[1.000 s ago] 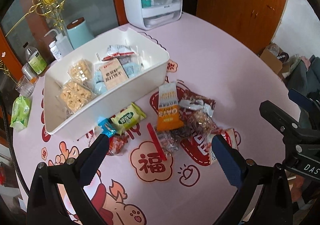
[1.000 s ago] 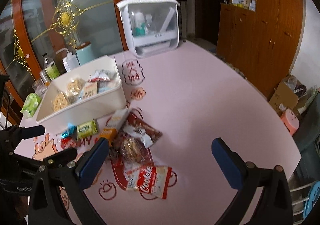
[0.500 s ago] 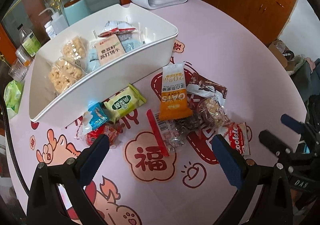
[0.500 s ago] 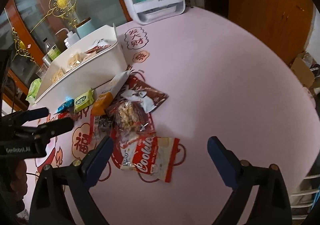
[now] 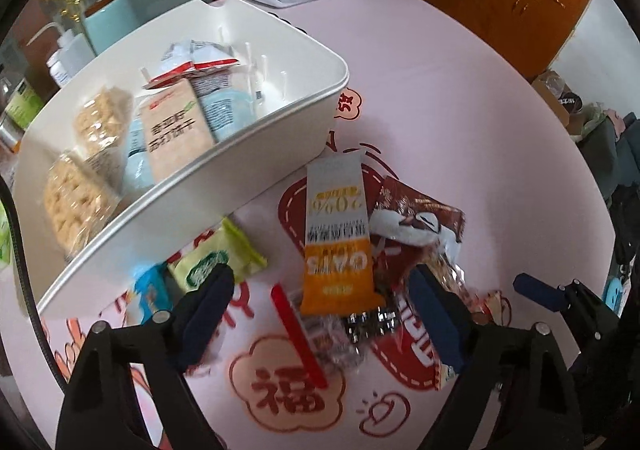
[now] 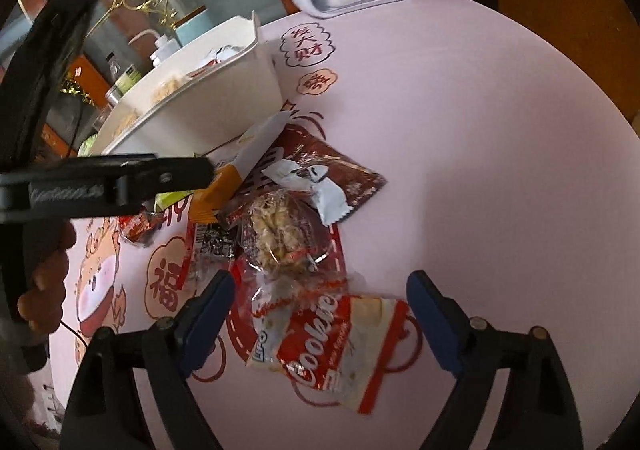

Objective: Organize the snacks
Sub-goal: 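Grasp the orange OATS bar with the left tool while the right tool grasps the clear nut bag, then carry the OATS bar and nut bag into the white tray and open both tools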

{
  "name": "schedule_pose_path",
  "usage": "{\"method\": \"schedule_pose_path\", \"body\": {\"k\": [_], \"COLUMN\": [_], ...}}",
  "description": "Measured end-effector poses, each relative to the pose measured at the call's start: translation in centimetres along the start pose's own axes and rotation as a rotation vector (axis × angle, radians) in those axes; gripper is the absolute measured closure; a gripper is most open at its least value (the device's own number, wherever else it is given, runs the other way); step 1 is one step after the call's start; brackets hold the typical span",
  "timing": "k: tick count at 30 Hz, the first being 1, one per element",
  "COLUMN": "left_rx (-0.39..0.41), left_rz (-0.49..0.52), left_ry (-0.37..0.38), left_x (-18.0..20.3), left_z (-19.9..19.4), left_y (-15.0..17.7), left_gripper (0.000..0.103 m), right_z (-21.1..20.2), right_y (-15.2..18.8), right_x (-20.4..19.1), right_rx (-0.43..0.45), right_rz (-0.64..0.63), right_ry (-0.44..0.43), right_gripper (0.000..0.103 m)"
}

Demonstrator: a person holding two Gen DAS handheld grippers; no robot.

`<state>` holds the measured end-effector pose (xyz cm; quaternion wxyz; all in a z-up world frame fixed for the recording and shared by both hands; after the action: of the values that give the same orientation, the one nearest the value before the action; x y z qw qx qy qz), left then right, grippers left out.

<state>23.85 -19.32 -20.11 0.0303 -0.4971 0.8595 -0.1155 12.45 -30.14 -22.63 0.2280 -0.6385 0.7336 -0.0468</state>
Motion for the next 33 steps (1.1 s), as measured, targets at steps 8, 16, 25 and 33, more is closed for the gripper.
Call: {"method": "schedule_pose_path", "body": {"k": [8, 16, 25, 33], "left_rx": [-0.091, -0.121, -0.149, -0.156], "left_rz": [0.008, 0.003, 0.024, 0.057], "left_ry": [0.052, 0.06, 0.016, -0.058], "left_x": [0.5, 0.4, 0.3, 1.0], "left_z": [3.2, 5.1, 6.8, 6.6], "left_y": [-1.7, -3.4, -4.7, -4.9], "left_gripper": [0.036, 0.037, 0.046, 0.065], "right_z": [2.4, 2.3, 1.5, 1.4], "right_y": [-1.5, -1.7, -0.5, -0.5], "right_x": [-2.0, -1.4, -0.6, -0.5], "right_rx": [-0.026, -0.01, -0.004, -0.004], "right_rz": [-0.075, -0.085, -0.093, -0.099], "right_ry": [-0.026, -0.051, 0.001, 0.021], "right_gripper": [0.025, 0.042, 0.043, 0.044]}}
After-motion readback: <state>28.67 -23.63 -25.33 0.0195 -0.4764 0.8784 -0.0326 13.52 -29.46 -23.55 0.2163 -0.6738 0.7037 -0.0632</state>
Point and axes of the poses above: each gripper's, at about its wrist camera, not at the fingertips, and z roughly the way its jaws point, x to its right, y to its underside, the point moved 4 cm from there along z, roughly the way its jaws point, and after that the axes turned 8 degrees about -x, right-handed, at the moved point
